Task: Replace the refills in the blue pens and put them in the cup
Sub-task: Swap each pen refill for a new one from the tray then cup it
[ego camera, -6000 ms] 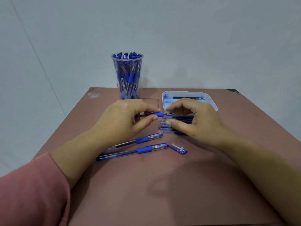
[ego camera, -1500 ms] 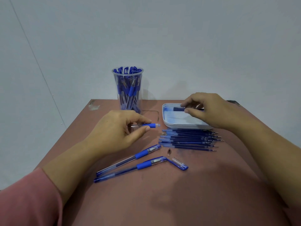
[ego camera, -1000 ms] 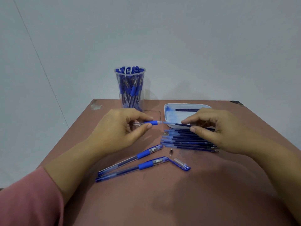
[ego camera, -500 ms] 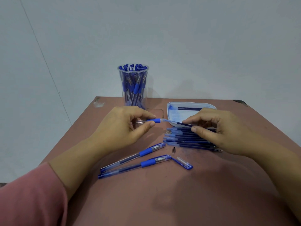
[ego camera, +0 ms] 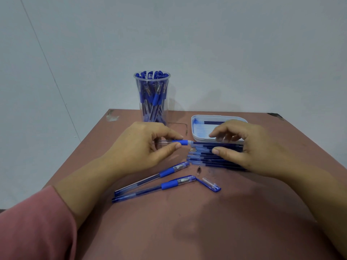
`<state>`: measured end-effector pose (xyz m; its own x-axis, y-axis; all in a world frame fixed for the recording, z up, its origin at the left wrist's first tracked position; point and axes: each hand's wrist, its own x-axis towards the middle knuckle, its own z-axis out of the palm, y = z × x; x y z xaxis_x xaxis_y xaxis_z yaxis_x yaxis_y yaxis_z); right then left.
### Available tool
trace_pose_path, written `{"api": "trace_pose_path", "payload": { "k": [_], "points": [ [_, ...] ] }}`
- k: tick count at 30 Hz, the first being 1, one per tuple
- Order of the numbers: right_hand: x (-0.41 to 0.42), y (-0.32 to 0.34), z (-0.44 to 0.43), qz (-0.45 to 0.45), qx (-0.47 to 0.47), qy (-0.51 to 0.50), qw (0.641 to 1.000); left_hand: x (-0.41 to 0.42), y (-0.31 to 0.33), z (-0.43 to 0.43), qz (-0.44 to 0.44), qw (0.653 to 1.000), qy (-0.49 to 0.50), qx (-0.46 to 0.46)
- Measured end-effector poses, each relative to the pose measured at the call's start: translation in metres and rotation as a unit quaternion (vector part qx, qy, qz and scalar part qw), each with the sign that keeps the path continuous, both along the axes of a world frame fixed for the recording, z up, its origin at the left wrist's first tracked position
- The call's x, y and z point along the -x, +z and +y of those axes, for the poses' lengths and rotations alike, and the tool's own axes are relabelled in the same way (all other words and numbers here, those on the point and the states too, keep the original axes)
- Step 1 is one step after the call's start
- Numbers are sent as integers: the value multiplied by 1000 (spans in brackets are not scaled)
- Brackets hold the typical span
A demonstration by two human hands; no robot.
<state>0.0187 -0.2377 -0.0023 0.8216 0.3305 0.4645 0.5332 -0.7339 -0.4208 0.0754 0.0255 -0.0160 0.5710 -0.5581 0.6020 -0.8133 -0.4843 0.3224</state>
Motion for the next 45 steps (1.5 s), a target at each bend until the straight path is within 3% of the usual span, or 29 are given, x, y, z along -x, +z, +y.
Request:
{"api": "trace_pose_path", "payload": {
  "k": [29,32,39,43,45],
  "points": [
    [-3,-14,24,16,-64,20,998,2,-6,-4,21,1000,-10,14],
    [-4,-13,14,22,-10,-10,1000,-2,-4,1,13,1000,3,24],
    [-5,-12,19,82,147,52,984,-5,-2,3,5,1000,7,27],
    [-4,-12,23,76,159,52,983,-5,-3,2,7,1000,6,26],
    [-2,-10,23,73,102,43,991,-5,-2,3,6,1000,8,24]
  ]
}}
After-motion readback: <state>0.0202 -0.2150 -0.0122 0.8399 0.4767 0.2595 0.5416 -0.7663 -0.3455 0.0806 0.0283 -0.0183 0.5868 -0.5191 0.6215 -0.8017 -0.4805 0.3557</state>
